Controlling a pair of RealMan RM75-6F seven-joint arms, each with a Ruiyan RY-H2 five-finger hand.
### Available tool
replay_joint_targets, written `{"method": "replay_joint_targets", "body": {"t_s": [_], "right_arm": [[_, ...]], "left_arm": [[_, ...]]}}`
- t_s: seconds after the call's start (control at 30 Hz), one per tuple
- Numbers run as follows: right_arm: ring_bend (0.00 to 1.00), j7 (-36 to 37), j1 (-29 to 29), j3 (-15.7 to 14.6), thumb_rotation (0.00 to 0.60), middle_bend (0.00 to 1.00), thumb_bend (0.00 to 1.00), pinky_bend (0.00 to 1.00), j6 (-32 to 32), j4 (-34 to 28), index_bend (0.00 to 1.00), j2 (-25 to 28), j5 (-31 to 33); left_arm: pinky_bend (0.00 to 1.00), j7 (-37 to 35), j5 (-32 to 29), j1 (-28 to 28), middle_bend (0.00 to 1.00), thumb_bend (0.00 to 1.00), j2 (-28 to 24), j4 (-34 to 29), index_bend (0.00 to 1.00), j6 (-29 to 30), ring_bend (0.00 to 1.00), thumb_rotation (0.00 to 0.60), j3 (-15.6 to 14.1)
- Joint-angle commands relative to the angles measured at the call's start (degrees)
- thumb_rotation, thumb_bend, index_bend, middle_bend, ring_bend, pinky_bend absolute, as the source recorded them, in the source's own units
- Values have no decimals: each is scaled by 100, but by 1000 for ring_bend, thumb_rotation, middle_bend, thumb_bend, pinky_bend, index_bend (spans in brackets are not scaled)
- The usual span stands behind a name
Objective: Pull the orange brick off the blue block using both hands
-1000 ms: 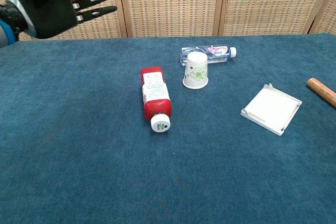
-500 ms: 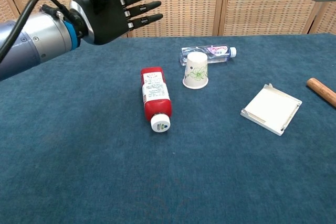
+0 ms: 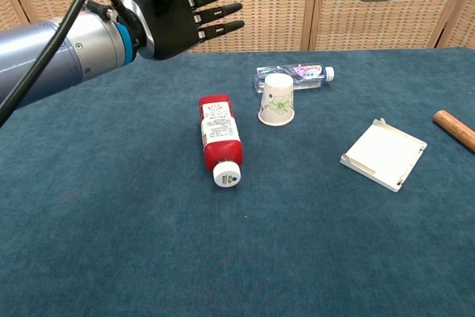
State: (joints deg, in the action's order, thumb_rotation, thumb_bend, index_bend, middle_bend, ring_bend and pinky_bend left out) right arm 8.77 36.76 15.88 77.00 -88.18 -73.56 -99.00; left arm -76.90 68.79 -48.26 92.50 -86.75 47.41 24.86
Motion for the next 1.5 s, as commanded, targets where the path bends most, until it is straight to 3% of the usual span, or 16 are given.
{"method": "replay_joint_targets", "body": {"t_s": [0.03,0.43,0.73,1.13,1.5], "right_arm": [[0,-164,90,-1,600,133,0,0,-6,-85,36,-139,29],[5,-663,508,131,600,282,0,0,-38,268,270,-851,170],[168,-575,636,139,600,518,34,11,215,659,528,-1246,199],[196,-361,657,63,600,565,175,17,437,907,577,-1320,190],[204,-107,563,-52,600,576,202,18,736,1114,590,-1160,44]], "left_arm": [[0,12,-39,5,579,441,-1,-21,592,-49,15,600,52],[0,67,-100,63,579,459,78,-63,592,-206,15,600,123],[0,10,-57,128,579,461,151,24,592,-317,15,600,133],[0,-52,64,205,579,463,191,131,592,-398,15,600,122],[0,-199,108,393,579,464,-112,234,592,-419,15,600,204]]}}
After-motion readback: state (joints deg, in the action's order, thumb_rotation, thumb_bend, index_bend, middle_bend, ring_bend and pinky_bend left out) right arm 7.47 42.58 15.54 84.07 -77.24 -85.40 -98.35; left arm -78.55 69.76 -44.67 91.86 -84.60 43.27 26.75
